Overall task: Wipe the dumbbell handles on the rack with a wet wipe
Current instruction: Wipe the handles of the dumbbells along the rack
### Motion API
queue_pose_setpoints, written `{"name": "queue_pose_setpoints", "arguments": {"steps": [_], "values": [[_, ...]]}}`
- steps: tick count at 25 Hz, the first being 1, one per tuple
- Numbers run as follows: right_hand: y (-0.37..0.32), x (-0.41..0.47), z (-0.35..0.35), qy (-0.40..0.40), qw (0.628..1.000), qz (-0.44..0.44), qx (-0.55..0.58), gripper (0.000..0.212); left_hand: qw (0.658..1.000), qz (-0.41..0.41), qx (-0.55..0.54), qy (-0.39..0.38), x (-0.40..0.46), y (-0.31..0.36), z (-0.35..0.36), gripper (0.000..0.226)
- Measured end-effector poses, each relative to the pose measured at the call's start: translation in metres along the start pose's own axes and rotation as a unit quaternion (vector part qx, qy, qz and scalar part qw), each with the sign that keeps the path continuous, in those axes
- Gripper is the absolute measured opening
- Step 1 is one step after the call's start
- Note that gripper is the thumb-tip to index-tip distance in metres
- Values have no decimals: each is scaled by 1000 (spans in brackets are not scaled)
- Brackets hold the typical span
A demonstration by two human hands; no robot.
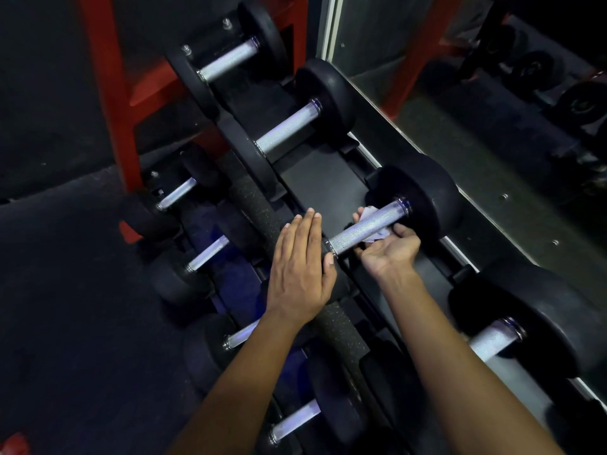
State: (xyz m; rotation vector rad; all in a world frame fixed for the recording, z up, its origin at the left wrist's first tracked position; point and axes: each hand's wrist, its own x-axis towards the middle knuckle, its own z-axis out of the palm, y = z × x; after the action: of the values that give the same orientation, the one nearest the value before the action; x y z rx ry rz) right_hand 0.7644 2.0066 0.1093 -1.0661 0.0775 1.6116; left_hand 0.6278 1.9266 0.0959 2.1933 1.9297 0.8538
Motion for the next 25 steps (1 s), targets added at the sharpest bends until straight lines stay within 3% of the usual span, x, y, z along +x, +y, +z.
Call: {"name": "queue_pose_setpoints", "arguments": {"steps": [9, 11, 16, 19, 22, 25], "values": [[32, -8, -15, -104, 990, 37, -87, 72, 1000, 6, -2, 5, 1, -1, 1, 55], [30, -12, -17, -107, 984, 38, -140, 63, 1000, 7, 1, 4, 1, -2, 1, 55], [34, -28, -29, -46, 954, -51, -293, 9, 1000, 0, 6, -11, 0, -1, 0, 55], [29, -40, -36, 9, 927, -103, -361, 4, 999, -3, 23, -31, -1, -1, -2, 55], [16, -50, -27, 12, 897, -120, -426, 9, 998, 5, 25, -57, -3, 0, -7, 57], [-6, -50, 8, 17, 832, -202, -516, 10, 999, -10, -23, -41, 18, -16, -25, 55]]}}
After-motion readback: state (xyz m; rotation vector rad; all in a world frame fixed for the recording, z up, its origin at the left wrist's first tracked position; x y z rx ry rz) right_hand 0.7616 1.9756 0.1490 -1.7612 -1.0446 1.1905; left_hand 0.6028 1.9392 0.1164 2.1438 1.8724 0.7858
